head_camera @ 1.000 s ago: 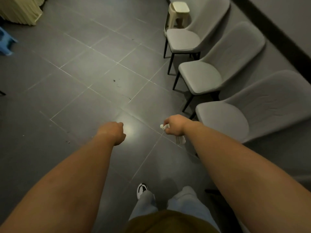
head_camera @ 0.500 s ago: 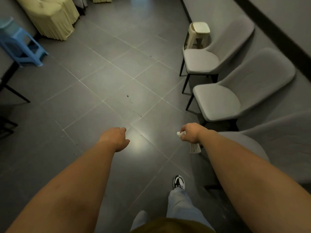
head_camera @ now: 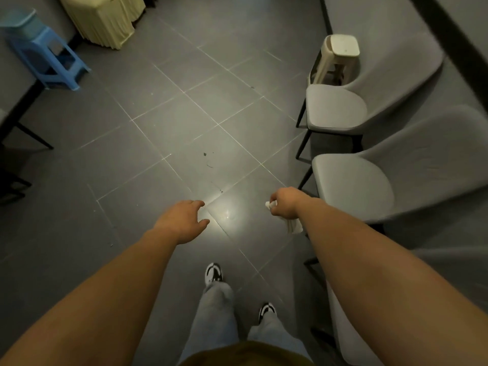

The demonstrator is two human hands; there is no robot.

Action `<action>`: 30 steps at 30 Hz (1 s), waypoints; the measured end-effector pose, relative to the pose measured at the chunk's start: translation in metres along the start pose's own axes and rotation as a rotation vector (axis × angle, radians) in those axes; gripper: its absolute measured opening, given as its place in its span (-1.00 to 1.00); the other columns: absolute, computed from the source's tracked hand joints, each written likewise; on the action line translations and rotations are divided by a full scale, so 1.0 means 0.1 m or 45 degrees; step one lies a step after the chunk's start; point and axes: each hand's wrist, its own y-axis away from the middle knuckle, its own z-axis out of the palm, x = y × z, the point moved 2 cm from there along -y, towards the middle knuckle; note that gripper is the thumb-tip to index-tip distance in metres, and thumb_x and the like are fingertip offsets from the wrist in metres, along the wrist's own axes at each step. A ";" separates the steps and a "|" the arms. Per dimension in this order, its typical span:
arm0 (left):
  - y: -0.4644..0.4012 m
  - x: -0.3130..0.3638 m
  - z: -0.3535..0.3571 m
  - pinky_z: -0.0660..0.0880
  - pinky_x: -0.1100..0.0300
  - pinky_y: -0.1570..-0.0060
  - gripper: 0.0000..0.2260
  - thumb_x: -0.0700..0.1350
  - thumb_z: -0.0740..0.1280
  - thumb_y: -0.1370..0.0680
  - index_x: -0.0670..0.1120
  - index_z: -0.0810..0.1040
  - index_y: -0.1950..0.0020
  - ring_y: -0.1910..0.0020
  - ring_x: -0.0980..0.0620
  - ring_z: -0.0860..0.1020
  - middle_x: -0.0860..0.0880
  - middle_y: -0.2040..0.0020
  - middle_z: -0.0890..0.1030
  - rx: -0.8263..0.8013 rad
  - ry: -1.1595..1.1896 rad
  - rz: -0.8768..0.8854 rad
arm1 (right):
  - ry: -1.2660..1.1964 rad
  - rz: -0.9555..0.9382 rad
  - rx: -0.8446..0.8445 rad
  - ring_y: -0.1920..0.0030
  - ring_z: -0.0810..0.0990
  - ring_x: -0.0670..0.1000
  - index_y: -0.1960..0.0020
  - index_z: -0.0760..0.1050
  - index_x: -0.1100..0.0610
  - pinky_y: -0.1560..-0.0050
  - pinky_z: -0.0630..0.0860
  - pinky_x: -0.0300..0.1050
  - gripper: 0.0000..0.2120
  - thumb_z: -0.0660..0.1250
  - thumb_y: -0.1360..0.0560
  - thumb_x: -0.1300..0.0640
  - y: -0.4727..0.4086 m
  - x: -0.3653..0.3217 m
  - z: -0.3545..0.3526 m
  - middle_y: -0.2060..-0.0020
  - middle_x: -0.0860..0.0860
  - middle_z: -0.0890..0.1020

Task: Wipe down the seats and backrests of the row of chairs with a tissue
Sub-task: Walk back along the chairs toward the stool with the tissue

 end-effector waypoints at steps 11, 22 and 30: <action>-1.86 -0.84 -0.82 0.38 -0.03 -0.29 -0.43 0.20 0.24 -0.58 -0.01 0.27 -0.52 -0.36 -0.13 0.41 -0.09 -0.44 0.41 -0.072 -0.040 -0.057 | 0.015 0.118 0.058 0.04 0.51 0.09 -0.23 0.57 0.05 0.04 0.41 -0.08 -0.69 0.26 -0.57 -0.05 -1.29 -0.27 -1.12 -0.09 0.09 0.62; -3.54 -0.54 -1.39 0.44 -0.01 -0.21 -0.46 0.22 0.22 -0.56 0.03 0.30 -0.49 -0.31 -0.09 0.43 -0.04 -0.37 0.47 -0.151 -0.158 0.165 | -0.145 0.252 0.072 -0.04 0.58 0.10 -0.24 0.57 0.05 -0.04 0.54 -0.03 -0.70 0.34 -0.53 0.01 -2.25 0.02 -1.91 -0.08 0.09 0.62; -4.86 -0.27 -1.94 0.45 -0.03 -0.23 -0.45 0.21 0.23 -0.57 0.00 0.28 -0.50 -0.28 -0.11 0.46 -0.07 -0.38 0.46 -0.175 -0.255 0.035 | -0.231 0.261 0.060 -0.01 0.58 0.09 -0.22 0.57 0.07 -0.02 0.50 -0.05 -0.72 0.33 -0.55 0.02 -3.28 0.97 -2.77 -0.01 0.07 0.61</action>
